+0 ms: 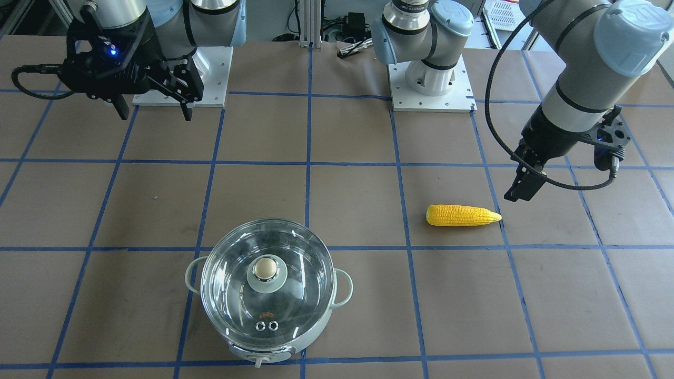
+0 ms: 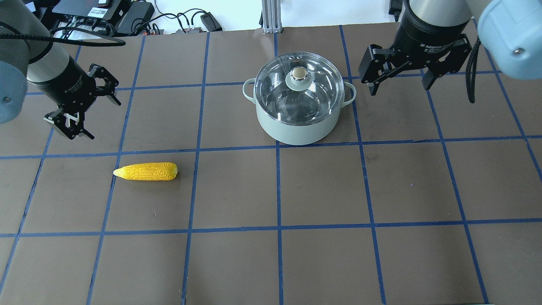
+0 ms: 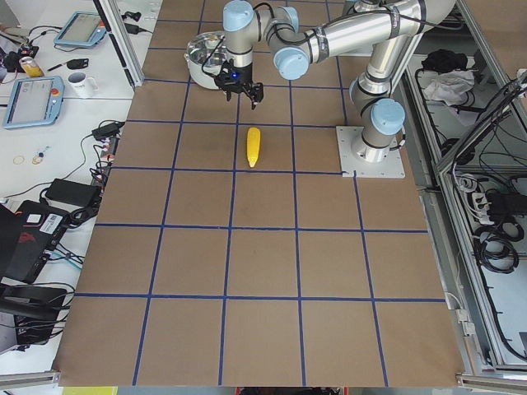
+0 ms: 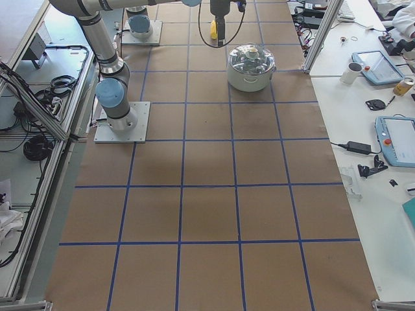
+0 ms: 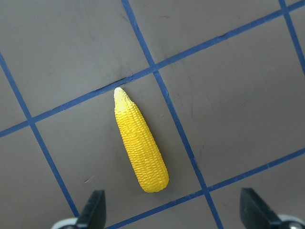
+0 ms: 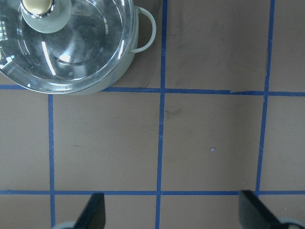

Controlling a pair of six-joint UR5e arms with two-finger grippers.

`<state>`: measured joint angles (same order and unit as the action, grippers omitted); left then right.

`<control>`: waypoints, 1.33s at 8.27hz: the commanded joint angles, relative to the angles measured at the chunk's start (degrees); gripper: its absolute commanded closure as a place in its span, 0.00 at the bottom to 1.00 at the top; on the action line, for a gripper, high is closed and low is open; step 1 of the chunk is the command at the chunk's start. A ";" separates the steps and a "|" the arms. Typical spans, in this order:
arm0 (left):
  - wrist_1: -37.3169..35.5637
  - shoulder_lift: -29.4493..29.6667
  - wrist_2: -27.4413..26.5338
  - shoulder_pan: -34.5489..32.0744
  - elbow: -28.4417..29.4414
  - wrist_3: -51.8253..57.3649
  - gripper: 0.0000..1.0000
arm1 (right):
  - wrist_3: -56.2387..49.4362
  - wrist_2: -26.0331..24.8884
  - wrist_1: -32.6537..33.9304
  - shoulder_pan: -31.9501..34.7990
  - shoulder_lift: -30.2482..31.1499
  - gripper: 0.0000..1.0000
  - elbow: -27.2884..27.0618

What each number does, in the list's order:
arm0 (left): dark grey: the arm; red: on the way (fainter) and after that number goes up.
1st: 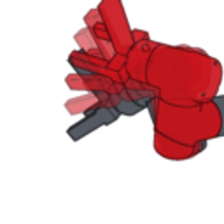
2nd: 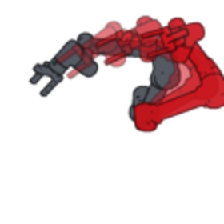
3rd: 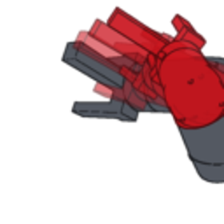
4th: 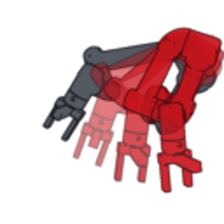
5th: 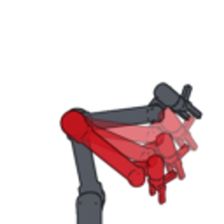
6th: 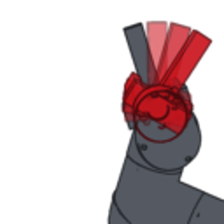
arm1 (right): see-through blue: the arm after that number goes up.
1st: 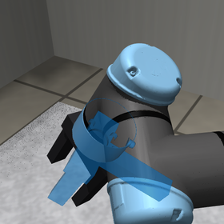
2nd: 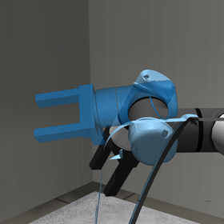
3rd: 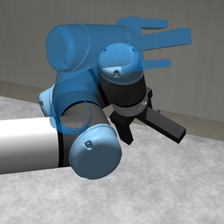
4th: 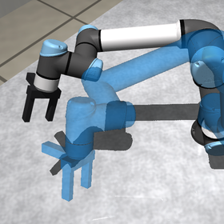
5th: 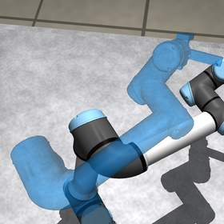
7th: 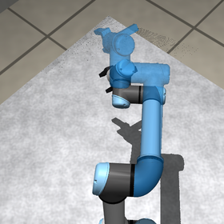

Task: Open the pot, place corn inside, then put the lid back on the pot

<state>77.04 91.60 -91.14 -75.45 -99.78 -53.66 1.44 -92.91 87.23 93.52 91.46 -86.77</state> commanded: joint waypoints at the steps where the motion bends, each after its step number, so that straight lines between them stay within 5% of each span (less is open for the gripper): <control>1: -3.20 0.69 0.17 0.48 -1.20 -5.66 0.00 | 1.36 -0.07 1.27 -0.09 -3.02 0.00 1.16; 4: -3.92 2.35 0.26 0.48 -1.21 -5.49 0.00 | 11.95 1.93 2.32 1.48 -17.67 0.00 13.44; 5: -3.91 3.23 0.26 0.48 -1.29 -5.66 0.00 | 15.14 1.59 11.38 5.76 -22.24 0.00 14.08; 8: -2.77 3.15 1.74 0.22 -5.31 -13.50 0.00 | 22.48 2.37 24.61 11.87 -30.79 0.00 14.17; 11: -4.96 3.58 1.93 0.04 -14.46 -18.22 0.00 | 20.18 2.29 25.18 11.78 -32.57 0.00 13.39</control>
<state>73.21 94.84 -89.31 -75.41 -109.37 -69.08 21.64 -90.85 111.65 105.18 59.78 -72.71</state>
